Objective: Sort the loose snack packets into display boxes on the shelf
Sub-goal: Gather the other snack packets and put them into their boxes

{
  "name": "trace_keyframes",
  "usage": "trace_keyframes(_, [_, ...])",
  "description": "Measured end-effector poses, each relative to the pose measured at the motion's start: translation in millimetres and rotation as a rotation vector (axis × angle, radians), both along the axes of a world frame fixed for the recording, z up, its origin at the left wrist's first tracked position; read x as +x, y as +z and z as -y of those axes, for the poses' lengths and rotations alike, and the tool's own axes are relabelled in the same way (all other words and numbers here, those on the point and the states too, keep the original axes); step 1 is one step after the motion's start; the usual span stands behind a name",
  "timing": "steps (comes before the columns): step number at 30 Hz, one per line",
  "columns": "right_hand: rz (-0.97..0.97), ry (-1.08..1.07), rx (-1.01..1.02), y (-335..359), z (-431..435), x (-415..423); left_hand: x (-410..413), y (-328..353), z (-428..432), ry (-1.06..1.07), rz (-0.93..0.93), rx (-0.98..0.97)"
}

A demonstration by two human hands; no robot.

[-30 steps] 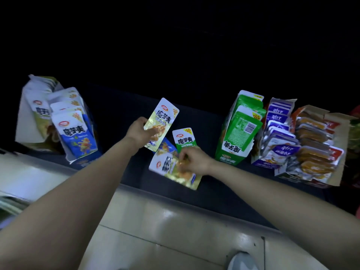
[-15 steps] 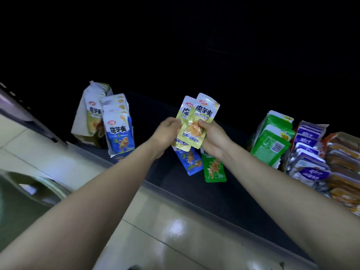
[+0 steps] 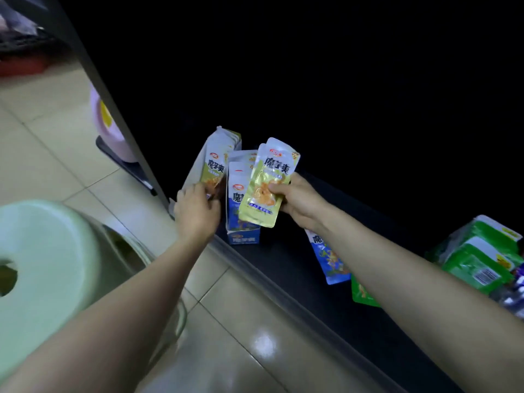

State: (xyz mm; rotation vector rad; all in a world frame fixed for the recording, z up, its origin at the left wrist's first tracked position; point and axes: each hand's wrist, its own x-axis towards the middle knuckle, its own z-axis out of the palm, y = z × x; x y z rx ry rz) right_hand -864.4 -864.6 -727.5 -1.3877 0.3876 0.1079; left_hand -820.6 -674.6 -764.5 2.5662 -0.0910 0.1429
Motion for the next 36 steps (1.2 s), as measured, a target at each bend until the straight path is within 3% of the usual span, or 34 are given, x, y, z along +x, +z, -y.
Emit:
trace_keyframes(3, [-0.050,0.194,-0.007,-10,-25,1,9,-21,-22,-0.057,-0.149,0.161])
trace_keyframes(5, [-0.065,0.236,-0.140,-24,-36,-3,13,-27,-26,-0.126,-0.174,0.219])
trace_keyframes(9, [-0.047,-0.071,-0.375,-50,-29,-2,20,-25,-16,-0.190,-0.147,0.253])
trace_keyframes(13, [0.010,-0.107,-0.590,-56,-18,3,18,-29,-4,-0.248,-0.154,0.209])
trace_keyframes(18, [-0.087,-0.032,-0.349,-60,-14,1,19,-32,0,-0.283,-0.186,0.121])
trace_keyframes(26, [-0.127,-0.198,-0.484,-72,-4,3,3,-27,19,-0.371,-0.232,0.111])
trace_keyframes(36, [-0.187,-0.275,-0.614,-55,71,-40,-38,-15,82,-0.670,-0.333,0.214])
